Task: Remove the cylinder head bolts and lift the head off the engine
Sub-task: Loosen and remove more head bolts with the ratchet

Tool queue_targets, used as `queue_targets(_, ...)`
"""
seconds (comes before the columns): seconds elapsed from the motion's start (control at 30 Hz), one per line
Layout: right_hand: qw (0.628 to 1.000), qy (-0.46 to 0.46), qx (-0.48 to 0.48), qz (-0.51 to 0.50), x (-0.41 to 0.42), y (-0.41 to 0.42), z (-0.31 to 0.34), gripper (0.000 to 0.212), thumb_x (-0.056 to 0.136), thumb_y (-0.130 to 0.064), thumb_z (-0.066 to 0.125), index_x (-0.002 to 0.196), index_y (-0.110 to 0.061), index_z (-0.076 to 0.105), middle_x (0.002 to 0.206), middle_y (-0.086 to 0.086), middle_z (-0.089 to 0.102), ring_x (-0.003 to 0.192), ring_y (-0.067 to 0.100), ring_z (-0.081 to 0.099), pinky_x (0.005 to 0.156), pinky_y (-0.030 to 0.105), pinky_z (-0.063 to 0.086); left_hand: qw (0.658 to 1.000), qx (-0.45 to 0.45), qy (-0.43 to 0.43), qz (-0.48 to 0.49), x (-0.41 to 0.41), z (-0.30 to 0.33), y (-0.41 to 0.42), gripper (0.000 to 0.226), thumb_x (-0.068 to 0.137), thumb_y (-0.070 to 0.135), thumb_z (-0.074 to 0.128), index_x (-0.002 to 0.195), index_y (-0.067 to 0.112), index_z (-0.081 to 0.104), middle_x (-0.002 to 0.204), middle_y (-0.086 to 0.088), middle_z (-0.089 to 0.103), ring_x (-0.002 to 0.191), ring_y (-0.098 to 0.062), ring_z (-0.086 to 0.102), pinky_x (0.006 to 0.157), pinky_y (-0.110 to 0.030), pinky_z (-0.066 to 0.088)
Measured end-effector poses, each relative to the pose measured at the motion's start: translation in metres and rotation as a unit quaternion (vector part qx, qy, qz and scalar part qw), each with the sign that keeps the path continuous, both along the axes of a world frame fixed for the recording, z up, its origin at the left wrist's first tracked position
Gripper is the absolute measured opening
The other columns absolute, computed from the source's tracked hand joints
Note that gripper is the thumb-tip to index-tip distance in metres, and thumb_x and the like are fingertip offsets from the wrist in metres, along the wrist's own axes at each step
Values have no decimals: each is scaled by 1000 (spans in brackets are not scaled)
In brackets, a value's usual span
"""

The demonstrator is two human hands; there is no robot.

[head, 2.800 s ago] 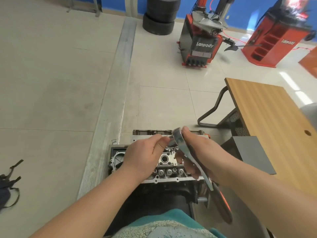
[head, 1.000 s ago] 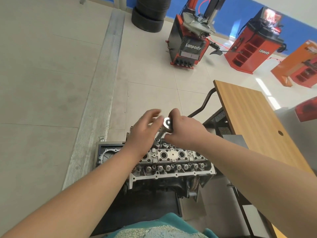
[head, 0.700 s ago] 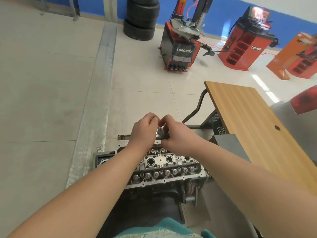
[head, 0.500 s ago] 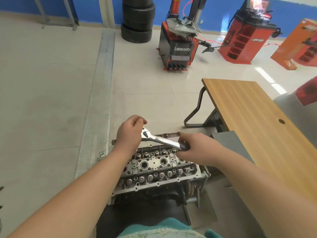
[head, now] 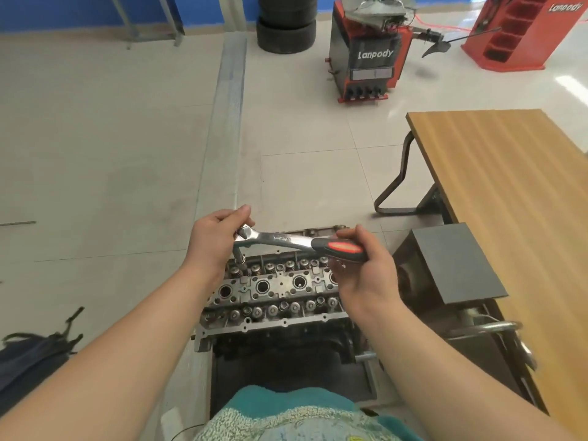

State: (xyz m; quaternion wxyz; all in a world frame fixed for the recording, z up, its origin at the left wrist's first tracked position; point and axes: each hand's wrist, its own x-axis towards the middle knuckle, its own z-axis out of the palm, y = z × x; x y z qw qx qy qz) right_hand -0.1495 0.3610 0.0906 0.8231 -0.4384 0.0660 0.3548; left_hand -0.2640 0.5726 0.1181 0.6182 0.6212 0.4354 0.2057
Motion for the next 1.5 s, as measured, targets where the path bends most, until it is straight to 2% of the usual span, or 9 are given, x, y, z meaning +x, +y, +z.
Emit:
queue_targets(0.07,995,39,90,-6,2,14,10,35,97,-30,62,77,-6,78,107,22,75,107,38,73,93,48,60,999,-23,-13,18,-3,1,3,34,96,34,76,65,20,76,67,2,64,77,-21,58,85,-46,48)
queue_targets(0.1,990,54,130,0,1,20,15,36,97,-27,60,73,-4,75,104,26,74,110,42,72,95,51,59,998,-38,-24,32,-5,2,5,35,96,29,75,62,20,75,66,1,64,73,-20,57,81,-44,47)
queue_targets(0.23,976,91,195,-24,-8,33,22,35,93,-21,58,60,-8,57,69,19,61,86,42,70,92,51,58,994,-65,-54,67,-8,1,6,39,96,22,76,57,22,74,62,2,62,60,-12,57,65,-33,47)
queue_targets(0.4,969,130,201,-68,-3,43,30,34,89,-19,55,57,-11,51,60,13,47,61,33,58,87,50,58,991,-70,-69,89,-8,-2,1,38,97,22,75,58,23,74,62,3,61,61,-12,58,70,-34,47)
queue_targets(0.6,972,122,184,-76,4,48,30,32,88,-20,54,58,-12,46,59,11,44,60,32,52,84,49,59,988,-81,-65,114,-5,-1,-3,29,98,23,74,69,20,70,59,5,63,55,-7,58,68,-31,47)
queue_targets(1.0,978,117,163,-57,16,54,31,35,91,-22,50,57,-13,47,59,10,44,58,31,52,80,51,59,980,-73,-65,171,4,2,-12,38,96,22,74,58,26,70,57,7,62,54,-8,56,64,-30,45)
queue_targets(1.07,979,117,160,-50,21,56,31,34,90,-22,51,57,-13,47,59,10,44,58,30,52,79,50,58,980,-69,-65,177,5,1,-13,41,97,24,74,56,28,70,59,8,62,56,-8,56,66,-31,47)
queue_targets(1.2,981,113,154,-35,29,60,32,27,82,-21,56,58,-13,47,59,10,44,57,30,51,77,50,59,978,-60,-80,182,4,-1,-16,42,98,28,73,56,30,72,64,7,65,70,-11,60,90,-39,48)
queue_targets(1.5,983,118,140,-3,51,75,34,33,90,-22,50,59,-13,47,57,10,43,56,29,50,74,46,57,976,-48,-77,196,4,-2,-20,42,101,37,70,59,37,73,74,12,70,82,-11,63,94,-40,52)
